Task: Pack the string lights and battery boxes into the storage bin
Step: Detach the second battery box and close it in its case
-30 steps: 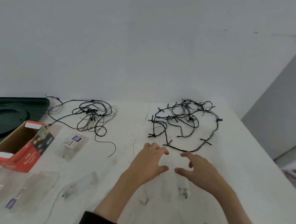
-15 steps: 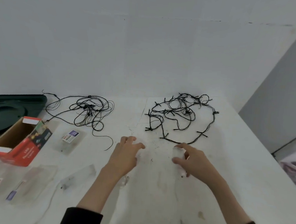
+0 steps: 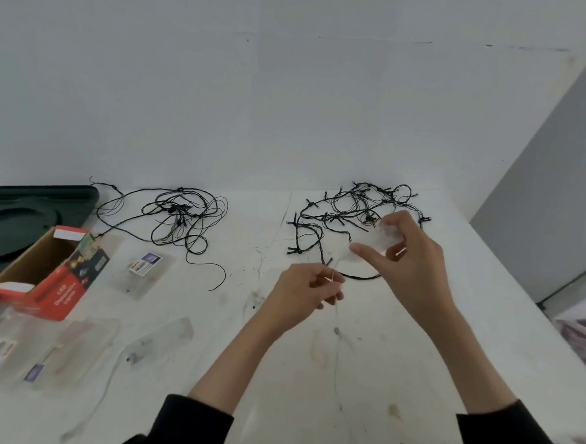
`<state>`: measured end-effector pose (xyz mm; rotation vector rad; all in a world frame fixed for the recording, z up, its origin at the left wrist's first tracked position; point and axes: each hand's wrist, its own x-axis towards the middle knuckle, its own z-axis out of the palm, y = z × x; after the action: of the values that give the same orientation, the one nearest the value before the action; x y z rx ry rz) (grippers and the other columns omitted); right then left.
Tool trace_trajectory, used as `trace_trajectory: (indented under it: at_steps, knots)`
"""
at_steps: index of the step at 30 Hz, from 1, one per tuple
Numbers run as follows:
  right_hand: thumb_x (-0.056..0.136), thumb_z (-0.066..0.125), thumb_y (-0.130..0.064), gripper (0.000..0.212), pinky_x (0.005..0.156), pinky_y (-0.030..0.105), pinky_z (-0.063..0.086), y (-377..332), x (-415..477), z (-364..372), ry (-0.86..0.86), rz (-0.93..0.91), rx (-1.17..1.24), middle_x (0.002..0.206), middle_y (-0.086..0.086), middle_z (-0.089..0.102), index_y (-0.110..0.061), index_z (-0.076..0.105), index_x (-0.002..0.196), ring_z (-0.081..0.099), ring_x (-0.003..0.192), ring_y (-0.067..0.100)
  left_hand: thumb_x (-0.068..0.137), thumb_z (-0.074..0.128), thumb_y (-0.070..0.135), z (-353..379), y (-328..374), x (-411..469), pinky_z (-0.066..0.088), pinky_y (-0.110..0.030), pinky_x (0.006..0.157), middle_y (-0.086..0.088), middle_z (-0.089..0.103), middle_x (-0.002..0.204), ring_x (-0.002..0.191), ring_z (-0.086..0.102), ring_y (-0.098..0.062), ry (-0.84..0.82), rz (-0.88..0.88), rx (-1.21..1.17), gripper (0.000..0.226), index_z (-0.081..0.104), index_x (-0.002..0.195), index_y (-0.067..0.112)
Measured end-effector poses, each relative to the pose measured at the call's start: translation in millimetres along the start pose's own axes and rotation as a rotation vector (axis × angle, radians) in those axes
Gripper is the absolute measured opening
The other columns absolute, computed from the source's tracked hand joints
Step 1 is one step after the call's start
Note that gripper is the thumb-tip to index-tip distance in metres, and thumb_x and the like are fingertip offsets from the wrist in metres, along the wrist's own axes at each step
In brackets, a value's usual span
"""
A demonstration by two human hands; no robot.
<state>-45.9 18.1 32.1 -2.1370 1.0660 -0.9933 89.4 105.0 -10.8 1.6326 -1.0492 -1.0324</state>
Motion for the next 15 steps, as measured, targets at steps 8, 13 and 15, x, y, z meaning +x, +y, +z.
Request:
trace_trajectory:
  at_steps: [8, 13, 15]
  knots:
    - [0.086, 0.064, -0.017, 0.012, 0.044, 0.020, 0.036, 11, -10, -30, -0.203, 0.473, 0.565, 0.064, 0.009, 0.051, -0.005, 0.065, 0.086, 0.043, 0.050, 0.017, 0.086, 0.064, 0.007, 22, 1, 7, 0.056, -0.021, 0.063, -0.011, 0.068, 0.073, 0.064, 0.066, -0.013, 0.152, 0.068, -0.161, 0.009, 0.070, 0.081, 0.010]
    - [0.087, 0.055, 0.003, 0.016, 0.054, 0.025, 0.054, 10, -17, -42, -0.367, 0.635, 0.805, 0.077, 0.015, 0.061, 0.000, 0.063, 0.101, 0.060, 0.056, 0.021, 0.087, 0.063, 0.010, 26, 0, 11, 0.057, -0.022, 0.062, -0.012, 0.069, 0.077, 0.068, 0.070, -0.017, 0.210, 0.059, -0.187, 0.011, 0.071, 0.089, 0.002]
    - [0.083, 0.062, 0.003, 0.021, 0.055, 0.024, 0.054, 8, -20, -45, -0.347, 0.584, 0.658, 0.077, 0.013, 0.057, -0.003, 0.064, 0.103, 0.058, 0.055, 0.020, 0.086, 0.060, 0.003, 24, -2, 11, 0.057, -0.021, 0.061, -0.010, 0.068, 0.075, 0.067, 0.069, -0.017, 0.233, 0.058, -0.208, 0.011, 0.071, 0.087, 0.005]
